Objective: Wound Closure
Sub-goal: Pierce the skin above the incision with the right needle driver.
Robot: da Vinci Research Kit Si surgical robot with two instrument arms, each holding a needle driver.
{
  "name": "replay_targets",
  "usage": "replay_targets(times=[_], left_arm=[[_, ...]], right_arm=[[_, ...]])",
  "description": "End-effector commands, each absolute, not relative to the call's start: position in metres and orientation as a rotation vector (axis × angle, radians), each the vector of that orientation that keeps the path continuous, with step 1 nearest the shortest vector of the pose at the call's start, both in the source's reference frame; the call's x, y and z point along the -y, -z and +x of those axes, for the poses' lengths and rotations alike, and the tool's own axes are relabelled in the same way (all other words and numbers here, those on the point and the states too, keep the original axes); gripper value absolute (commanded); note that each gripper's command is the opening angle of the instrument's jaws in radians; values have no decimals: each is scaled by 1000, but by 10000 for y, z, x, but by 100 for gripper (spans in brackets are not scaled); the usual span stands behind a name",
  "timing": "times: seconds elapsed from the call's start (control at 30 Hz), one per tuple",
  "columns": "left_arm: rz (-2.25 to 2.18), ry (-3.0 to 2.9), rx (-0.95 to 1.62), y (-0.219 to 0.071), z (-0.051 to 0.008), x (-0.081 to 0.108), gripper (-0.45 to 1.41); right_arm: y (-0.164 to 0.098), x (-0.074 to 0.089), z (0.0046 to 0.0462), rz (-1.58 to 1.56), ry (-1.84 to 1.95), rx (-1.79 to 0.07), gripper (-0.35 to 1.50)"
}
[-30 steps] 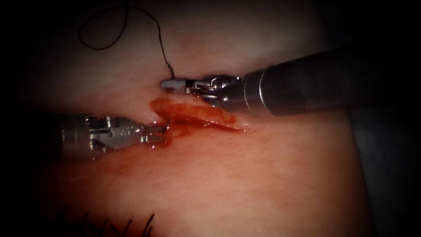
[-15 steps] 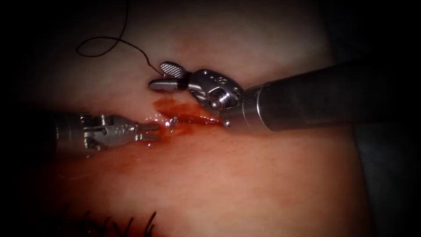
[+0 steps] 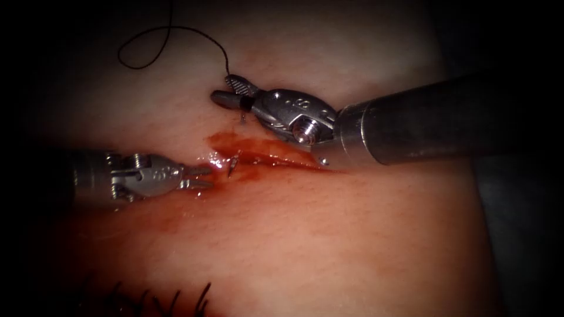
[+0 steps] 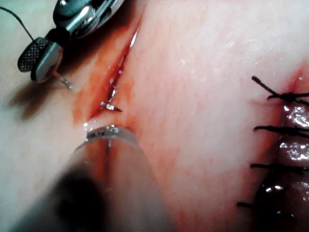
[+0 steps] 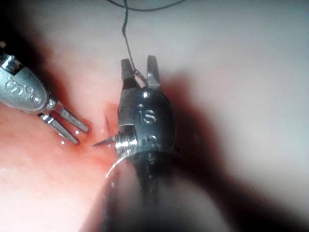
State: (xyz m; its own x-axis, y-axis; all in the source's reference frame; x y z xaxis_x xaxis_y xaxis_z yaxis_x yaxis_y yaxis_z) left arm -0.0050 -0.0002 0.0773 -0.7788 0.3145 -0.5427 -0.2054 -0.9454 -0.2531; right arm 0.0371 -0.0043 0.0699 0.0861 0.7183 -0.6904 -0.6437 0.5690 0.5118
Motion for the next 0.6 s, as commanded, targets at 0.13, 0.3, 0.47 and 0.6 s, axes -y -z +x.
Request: replay_targets(times=[0.13, 0.3, 0.47, 0.6], left_arm=[[-874, -2714, 260, -778, -55, 3, -7], [-874, -2714, 260, -778, -55, 3, -7], [-876, -2719, 259, -777, -55, 3, -7], [-877, -2720, 259, -778, -55, 3, -7]], right_arm=[[-711, 45, 377, 91, -1005, -1060, 5], [-713, 45, 374, 90, -995, -1059, -35], [-710, 48, 376, 252, -1197, -1061, -35], [-714, 52, 380, 436, -1329, -1050, -35]])
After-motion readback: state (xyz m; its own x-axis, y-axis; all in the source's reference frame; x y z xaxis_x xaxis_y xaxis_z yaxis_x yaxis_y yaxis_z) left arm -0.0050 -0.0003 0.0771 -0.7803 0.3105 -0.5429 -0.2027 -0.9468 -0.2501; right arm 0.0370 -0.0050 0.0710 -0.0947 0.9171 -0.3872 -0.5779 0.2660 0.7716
